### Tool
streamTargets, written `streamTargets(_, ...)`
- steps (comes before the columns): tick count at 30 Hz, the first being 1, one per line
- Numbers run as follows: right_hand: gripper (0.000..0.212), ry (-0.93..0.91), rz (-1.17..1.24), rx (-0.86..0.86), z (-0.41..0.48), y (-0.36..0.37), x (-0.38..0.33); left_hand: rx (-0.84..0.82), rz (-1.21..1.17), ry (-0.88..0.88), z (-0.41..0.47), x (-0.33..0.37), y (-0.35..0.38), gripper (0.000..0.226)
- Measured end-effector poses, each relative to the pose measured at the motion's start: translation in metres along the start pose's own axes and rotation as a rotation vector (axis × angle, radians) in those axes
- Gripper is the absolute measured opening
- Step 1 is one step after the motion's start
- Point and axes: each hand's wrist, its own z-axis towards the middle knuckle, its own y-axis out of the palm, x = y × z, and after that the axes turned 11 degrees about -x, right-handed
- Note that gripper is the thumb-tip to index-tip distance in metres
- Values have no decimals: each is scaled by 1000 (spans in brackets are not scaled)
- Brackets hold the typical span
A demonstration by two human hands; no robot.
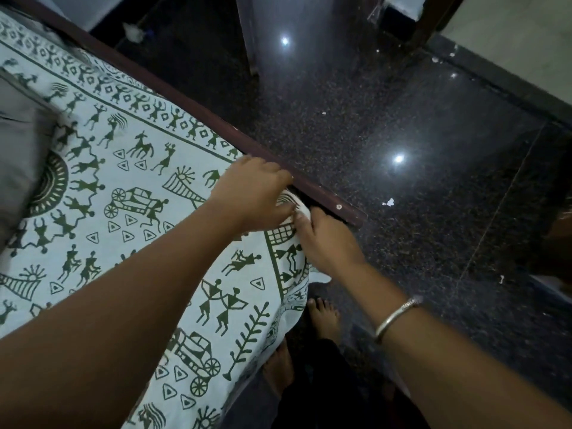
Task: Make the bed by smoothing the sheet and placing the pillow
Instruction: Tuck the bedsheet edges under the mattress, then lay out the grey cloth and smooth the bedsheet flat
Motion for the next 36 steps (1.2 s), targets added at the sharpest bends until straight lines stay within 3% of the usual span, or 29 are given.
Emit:
streamTargets(2,36,23,-319,65,-2,-11,-24,-81,86,-182,-4,-19,-2,63)
streamTargets(5,34,-226,-444,147,2,-15,-59,-197,95,-226,3,-39,-4,64)
streamTargets(7,44,-284,-373,45,14,-13,-75,-215,60,-192,11,-43,-5,50)
streamTargets(12,50,-81,-505,-232,38,-26,-105,-274,-27,-166,13,-54,-7,42)
streamTargets(15,41,2,-820,-314,42,-31,-125,-132,-17,-122,-1,-57,-3,46)
streamTargets(18,28,-55,-1036,-111,50,-34,-156,164,-131,-145,-22,-72,9,56)
streamTargets(21,28,-255,-979,-17,53,-29,-191,278,-357,-328,-50,-101,17,53)
streamTargets(26,27,-501,-987,-113,57,4,-243,312,-370,-487,-110,-153,29,50)
streamTargets(33,25,-641,-940,-263,64,68,-331,399,-432,-757,-198,-204,53,44)
streamTargets(36,35,-677,-941,-290,66,97,-369,463,-430,-851,-226,-229,71,44)
